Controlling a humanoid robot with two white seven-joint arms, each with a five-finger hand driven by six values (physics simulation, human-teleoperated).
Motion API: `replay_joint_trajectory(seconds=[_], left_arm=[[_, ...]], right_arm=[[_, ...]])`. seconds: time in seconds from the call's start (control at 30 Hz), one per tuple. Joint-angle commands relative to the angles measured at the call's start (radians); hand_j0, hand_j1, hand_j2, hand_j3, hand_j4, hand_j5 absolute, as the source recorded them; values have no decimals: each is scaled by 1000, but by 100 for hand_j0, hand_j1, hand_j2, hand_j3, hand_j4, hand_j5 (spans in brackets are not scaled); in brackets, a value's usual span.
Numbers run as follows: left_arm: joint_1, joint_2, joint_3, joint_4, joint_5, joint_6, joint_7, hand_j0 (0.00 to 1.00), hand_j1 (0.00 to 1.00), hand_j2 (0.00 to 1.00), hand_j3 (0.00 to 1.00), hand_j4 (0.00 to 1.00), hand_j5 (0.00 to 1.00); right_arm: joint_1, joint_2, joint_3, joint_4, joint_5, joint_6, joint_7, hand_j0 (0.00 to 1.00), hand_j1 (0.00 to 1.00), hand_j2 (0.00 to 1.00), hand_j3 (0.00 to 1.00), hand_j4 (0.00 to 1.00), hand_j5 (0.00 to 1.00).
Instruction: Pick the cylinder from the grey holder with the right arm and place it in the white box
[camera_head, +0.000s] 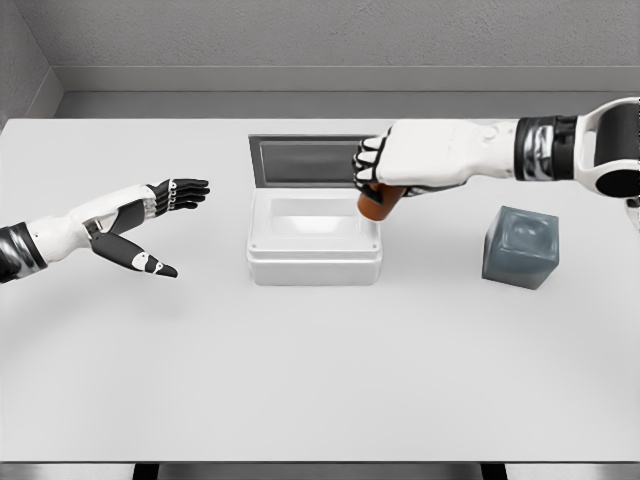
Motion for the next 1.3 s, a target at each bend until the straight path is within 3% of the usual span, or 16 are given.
replay_joint_trajectory(seconds=[0.0,0.3,0.5,1.13,1.17,1.23,1.27], left_arm=[[0,2,1,0,7,1,0,100,100,100,100,100,100],[0,2,1,0,7,1,-14,100,100,100,100,100,100],[0,0,1,0,8,1,-17,100,100,100,100,100,100],[2,2,1,0,8,-2,-31,100,100,100,100,100,100],[2,2,1,0,8,-2,-31,100,100,100,100,100,100],[2,2,1,0,8,-2,-31,100,100,100,100,100,100],[2,2,1,0,8,-2,-31,100,100,100,100,100,100]], right_arm=[[0,12,6,2,-7,0,1,8,8,8,8,8,8],[-12,46,14,32,13,0,1,8,8,8,8,8,8],[-14,80,19,91,42,0,1,8,8,8,8,8,8],[-20,98,45,115,64,0,1,8,8,8,8,8,8],[-20,100,45,117,64,0,1,11,11,11,11,11,11],[-21,98,45,107,96,0,1,100,100,100,100,100,100],[-23,98,43,106,99,0,1,100,100,100,100,100,100]])
